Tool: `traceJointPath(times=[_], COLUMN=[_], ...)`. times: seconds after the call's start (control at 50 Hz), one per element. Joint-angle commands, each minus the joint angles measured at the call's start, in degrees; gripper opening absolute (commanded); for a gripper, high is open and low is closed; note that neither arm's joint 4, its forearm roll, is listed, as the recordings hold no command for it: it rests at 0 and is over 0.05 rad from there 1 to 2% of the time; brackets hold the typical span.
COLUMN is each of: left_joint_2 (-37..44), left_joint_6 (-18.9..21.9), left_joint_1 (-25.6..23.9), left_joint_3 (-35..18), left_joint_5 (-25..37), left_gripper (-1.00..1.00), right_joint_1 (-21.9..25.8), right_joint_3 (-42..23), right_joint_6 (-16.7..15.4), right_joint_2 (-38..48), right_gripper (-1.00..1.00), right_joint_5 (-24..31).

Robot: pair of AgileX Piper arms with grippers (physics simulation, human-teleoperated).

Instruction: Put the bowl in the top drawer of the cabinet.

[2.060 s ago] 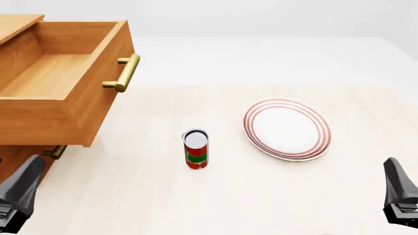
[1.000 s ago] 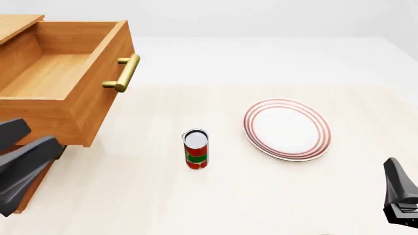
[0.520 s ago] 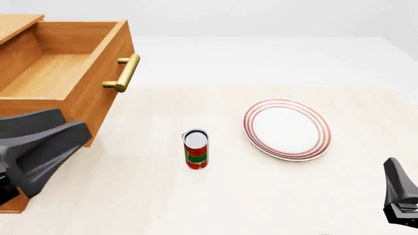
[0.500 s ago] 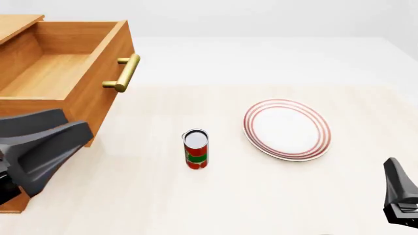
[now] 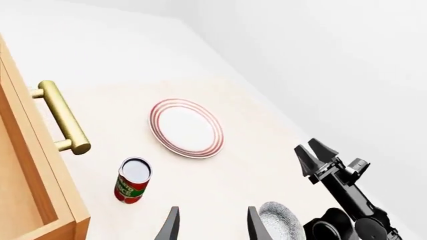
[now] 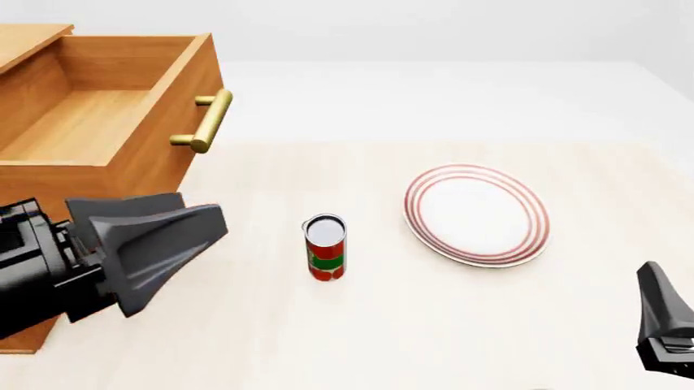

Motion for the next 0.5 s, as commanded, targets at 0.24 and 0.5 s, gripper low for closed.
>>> traceJointPath(times=[0.24, 0.5], left_joint_2=[18.1, 20.1], left_joint_6=[-7.6, -8.3], left_joint_1=[-11.6, -12.5], left_joint_3=[-2.2, -1.7], left_joint_5=[-10.4, -12.0], left_gripper=[1.00, 1.00], right_joint_1=[0.0, 0.0], right_joint_3=[0.0, 0.0], right_joint_6=[0.0, 0.0], right_joint_2=[0.0, 0.0], right_gripper=[1.00, 1.00], right_joint_5=[0.0, 0.0])
